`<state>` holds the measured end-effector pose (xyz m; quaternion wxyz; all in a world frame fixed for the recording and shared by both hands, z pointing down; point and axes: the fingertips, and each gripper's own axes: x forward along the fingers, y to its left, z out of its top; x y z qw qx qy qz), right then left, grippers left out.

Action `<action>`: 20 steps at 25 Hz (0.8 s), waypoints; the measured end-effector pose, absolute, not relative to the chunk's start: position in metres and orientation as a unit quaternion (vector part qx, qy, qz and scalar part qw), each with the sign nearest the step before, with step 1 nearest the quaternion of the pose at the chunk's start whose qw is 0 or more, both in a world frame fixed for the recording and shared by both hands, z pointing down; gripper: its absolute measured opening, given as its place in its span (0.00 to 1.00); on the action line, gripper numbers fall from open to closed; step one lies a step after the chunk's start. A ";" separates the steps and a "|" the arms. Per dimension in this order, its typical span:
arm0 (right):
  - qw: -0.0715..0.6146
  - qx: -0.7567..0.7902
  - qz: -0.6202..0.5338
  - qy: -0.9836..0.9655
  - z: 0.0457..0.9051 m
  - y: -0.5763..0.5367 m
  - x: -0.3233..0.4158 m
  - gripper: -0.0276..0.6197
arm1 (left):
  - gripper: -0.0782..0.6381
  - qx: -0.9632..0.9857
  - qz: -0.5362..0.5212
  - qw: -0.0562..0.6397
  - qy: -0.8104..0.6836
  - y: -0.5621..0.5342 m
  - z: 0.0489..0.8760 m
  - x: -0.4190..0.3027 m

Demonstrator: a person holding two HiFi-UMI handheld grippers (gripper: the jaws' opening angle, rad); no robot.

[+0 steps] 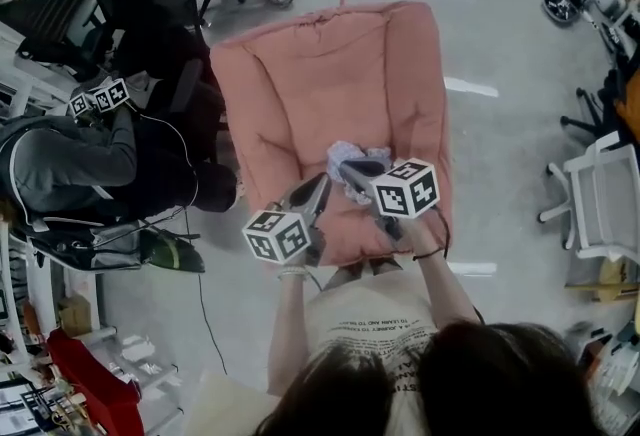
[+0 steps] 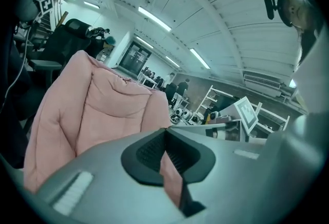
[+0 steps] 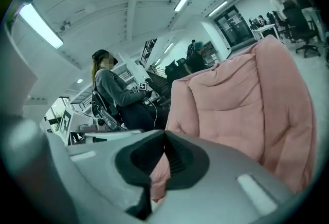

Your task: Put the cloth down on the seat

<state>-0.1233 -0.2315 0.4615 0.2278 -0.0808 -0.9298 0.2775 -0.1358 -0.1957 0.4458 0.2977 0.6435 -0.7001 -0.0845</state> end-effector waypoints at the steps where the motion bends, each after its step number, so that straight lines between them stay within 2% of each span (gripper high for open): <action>1: 0.222 -0.083 0.276 -0.931 0.457 -0.231 -0.124 0.05 | 0.12 0.645 -0.084 0.295 -0.700 -0.196 0.444 -0.136; 20: 0.182 -0.116 0.228 -0.949 0.423 -0.215 -0.123 0.05 | 0.12 0.673 -0.078 0.249 -0.692 -0.192 0.417 -0.125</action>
